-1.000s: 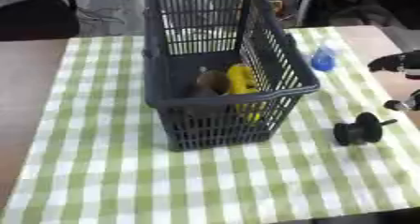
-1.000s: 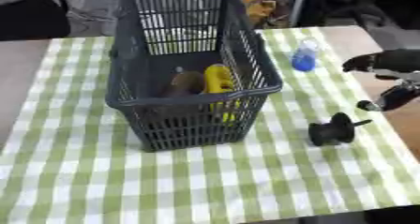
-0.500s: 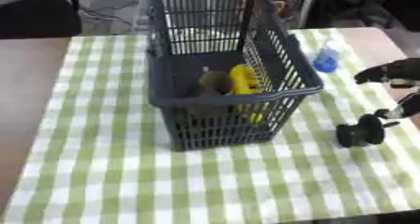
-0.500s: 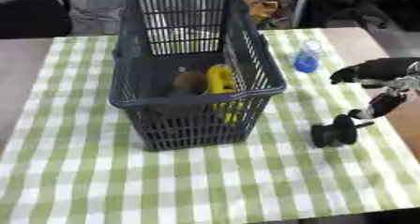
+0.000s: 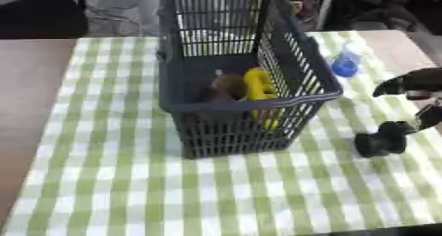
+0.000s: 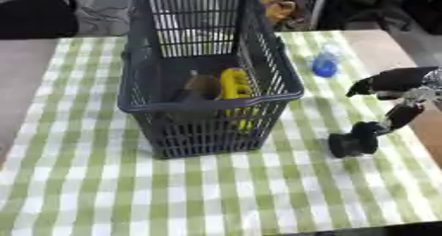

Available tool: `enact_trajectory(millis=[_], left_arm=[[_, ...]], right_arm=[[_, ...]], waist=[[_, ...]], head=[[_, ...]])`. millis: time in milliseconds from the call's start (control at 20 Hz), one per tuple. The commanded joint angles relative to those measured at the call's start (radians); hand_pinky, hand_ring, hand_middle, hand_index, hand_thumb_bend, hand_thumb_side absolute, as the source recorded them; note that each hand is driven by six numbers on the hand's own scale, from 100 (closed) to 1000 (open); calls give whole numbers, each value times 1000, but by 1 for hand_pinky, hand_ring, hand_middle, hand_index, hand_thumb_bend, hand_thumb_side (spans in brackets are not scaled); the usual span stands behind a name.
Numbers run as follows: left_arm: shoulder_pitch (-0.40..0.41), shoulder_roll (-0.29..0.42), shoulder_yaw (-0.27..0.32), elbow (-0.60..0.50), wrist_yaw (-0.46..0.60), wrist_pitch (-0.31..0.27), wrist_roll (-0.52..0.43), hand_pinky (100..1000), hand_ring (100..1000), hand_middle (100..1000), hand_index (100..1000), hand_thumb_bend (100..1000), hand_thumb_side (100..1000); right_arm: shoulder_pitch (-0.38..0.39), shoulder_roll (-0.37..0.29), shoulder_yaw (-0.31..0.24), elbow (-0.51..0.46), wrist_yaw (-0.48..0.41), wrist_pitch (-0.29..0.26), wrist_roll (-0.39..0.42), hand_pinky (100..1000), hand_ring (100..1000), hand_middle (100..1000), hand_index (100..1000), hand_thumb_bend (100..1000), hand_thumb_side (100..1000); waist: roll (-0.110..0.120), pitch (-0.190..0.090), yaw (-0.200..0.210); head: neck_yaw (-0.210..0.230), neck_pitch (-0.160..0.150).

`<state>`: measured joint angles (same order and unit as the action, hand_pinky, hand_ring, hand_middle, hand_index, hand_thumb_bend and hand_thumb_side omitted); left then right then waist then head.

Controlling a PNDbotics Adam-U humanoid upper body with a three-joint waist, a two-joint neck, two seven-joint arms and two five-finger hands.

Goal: Pick up objects on the table and place them in the box.

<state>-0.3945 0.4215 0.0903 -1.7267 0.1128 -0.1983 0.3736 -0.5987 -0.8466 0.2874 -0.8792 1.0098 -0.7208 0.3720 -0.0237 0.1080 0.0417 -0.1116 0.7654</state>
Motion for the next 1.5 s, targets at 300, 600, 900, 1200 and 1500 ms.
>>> enact_trajectory(millis=[300,600,900,1200,1500], left_arm=[[-10,27,6,-17,-3,-2,-2,490,632,617,762,695,644],[-10,26,7,-17,-3,-3,-1,490,632,617,762,696,644],[-9,27,8,-17,-4,-3,0,491,633,618,763,696,644],[-7,28,9,-16,-5,-3,1,491,633,618,762,696,644],[1,26,13,-15,-6,-4,6,490,634,617,762,693,645]], right_arm=[[5,-9,-9,16,20,-15,4,846,889,891,987,380,348],[11,2,-7,21,25,-20,8,840,884,884,982,379,353],[12,1,-5,21,27,-23,8,842,885,884,982,382,355],[16,-3,-11,6,19,-16,-4,841,884,882,981,376,350],[49,-29,-77,-103,-46,54,-93,819,861,854,970,380,304]], waist=[[-14,-6,-2],[-14,-6,-1],[-18,-7,-1],[-19,-9,-2],[-18,-9,-8]], head=[[-4,5],[-5,5],[-5,5],[-5,5],[-84,-70]])
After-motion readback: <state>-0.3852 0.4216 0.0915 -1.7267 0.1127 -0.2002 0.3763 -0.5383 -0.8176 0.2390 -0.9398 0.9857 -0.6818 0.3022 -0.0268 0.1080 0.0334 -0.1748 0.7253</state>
